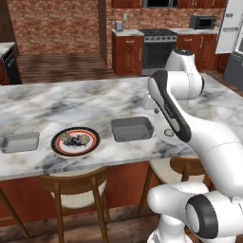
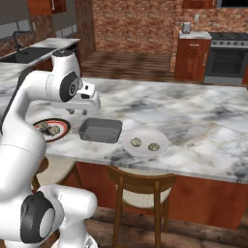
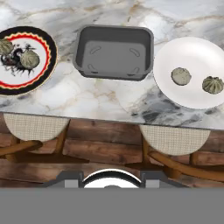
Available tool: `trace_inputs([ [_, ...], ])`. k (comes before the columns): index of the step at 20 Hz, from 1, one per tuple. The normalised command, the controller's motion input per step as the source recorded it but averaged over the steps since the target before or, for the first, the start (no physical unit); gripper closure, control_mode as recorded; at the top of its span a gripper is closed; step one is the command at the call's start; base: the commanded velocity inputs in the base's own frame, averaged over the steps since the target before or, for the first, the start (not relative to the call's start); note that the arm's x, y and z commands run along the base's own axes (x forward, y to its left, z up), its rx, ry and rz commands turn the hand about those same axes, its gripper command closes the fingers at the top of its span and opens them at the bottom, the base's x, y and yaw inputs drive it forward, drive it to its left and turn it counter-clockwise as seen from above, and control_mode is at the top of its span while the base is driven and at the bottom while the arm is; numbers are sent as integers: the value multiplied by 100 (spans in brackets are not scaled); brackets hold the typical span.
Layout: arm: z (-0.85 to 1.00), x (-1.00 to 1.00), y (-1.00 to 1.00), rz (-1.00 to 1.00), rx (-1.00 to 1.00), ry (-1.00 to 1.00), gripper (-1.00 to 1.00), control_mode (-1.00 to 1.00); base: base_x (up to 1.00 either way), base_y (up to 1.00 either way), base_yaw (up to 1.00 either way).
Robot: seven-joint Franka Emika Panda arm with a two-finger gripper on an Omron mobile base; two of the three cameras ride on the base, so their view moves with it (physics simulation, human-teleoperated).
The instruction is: Place two dumplings into each of the tupperware containers and then place the containers in the fridge.
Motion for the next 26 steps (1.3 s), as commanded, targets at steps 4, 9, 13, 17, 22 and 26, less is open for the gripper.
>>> trace_inputs([
  [4,-26,3,-23,1,0,0,-100,-100,0,0,0],
  [9,-55,14,-86,0,0,2,-100,-100,0,0,0],
  [13,-56,47,-86,0,0,5,-100,-100,0,0,0],
  [17,-31,68,-64,0,0,1,-100,-100,0,0,0],
  [22,-31,64,-42,0,0,5,-100,-100,0,0,0],
  [26,-36,37,-27,0,0,7,-100,-100,0,0,0],
])
